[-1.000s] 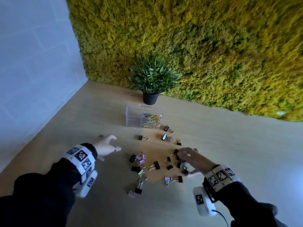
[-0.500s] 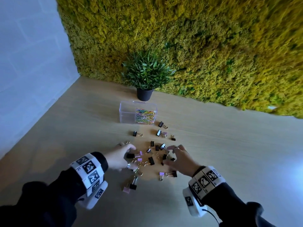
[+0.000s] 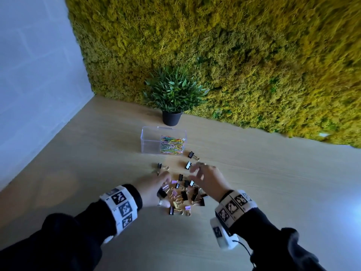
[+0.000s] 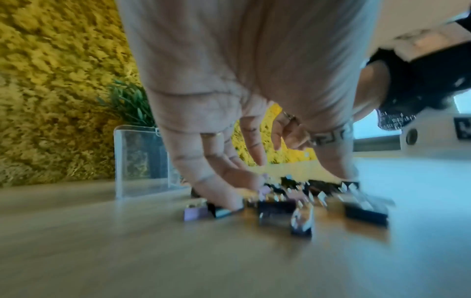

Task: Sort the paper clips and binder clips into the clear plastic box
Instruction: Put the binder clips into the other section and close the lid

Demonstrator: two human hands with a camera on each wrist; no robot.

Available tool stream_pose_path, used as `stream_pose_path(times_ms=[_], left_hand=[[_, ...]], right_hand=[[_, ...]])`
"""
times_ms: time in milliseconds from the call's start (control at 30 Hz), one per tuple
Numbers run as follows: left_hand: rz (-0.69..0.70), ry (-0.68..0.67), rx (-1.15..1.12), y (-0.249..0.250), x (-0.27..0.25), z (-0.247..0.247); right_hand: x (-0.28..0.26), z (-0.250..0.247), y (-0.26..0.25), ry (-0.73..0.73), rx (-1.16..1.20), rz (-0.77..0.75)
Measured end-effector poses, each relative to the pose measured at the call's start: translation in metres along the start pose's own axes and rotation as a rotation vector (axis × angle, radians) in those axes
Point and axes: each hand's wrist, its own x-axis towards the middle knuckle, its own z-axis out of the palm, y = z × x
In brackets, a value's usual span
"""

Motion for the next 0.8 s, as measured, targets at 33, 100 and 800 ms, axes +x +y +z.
stream_pose_path(times_ms=[33,100,800], left_hand=[[0.007,0.116,-0.069,-0.001,0.006,-0.006],[0.059,0.461,-0.141,-0.003,0.019,-0.022],[-0.157,0.623,-0.238,-0.078,0.036,-0.096]], right_hand=[[0.013,-0.004,0.002,0.045,-0.077,0.0],[0.038,-0.009,0.004,0.023,-0.116,0.059],[0.065,0.021,-0.012,-0.123,-0.178,-0.041]])
